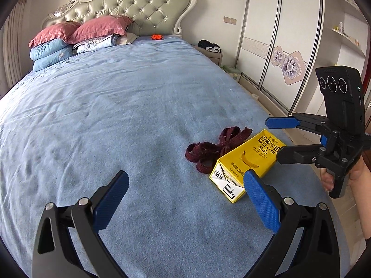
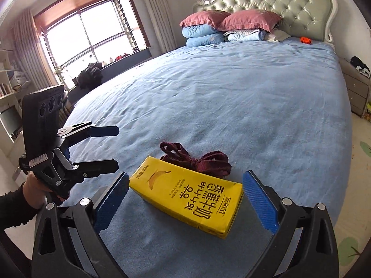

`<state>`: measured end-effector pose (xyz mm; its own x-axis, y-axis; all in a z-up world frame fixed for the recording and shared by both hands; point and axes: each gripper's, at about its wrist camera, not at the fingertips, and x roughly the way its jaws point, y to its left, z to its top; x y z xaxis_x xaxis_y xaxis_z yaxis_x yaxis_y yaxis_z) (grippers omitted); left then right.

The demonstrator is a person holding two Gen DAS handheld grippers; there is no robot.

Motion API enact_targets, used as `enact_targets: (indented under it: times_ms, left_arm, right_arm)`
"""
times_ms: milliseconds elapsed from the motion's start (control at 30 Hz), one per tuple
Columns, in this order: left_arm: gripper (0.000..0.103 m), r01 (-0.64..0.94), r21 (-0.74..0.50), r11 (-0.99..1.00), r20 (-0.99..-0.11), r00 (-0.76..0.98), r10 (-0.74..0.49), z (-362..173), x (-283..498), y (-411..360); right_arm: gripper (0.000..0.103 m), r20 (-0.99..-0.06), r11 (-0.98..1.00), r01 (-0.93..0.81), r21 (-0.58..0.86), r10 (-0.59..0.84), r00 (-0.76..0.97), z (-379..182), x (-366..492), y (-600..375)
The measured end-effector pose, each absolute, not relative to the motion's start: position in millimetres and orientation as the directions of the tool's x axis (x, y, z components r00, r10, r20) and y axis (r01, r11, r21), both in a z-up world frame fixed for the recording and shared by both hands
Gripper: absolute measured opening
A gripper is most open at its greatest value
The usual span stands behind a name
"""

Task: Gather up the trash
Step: 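Grasp the yellow milk carton with the right tool while the left tool grasps the dark red strap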

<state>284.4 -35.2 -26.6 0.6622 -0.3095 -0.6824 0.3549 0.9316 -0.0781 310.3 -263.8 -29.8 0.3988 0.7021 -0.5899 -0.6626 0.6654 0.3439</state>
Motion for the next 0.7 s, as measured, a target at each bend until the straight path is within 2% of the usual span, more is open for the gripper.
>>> enact_targets:
  times_ms: [133, 467, 633, 700]
  left_arm:
    - [0.099, 0.344, -0.094, 0.934, -0.679, 0.664, -0.312, -27.4, 287.4, -30.9]
    - [0.099, 0.338, -0.104, 0.935, -0.690, 0.653, -0.313, -31.6, 289.6, -27.5]
    - [0.099, 0.335, -0.115, 0.935, -0.686, 0.654, -0.318, -30.8, 290.1, -26.1]
    - [0.099, 0.333, -0.119, 0.935, -0.686, 0.653, -0.320, -30.6, 289.9, -25.0]
  right_arm:
    - [0.095, -0.591, 0.611, -0.683, 0.400, 0.741, 0.317, -34.2, 322.9, -260.4]
    - [0.095, -0.629, 0.557, -0.725, 0.405, 0.745, 0.222, -27.2, 280.4, -266.2]
    - [0.093, -0.705, 0.578, -0.779, 0.245, 0.658, 0.266, -21.0, 260.1, -238.9]
    - [0.088, -0.738, 0.590, -0.791, 0.160, 0.604, 0.301, -24.2, 260.5, -223.5]
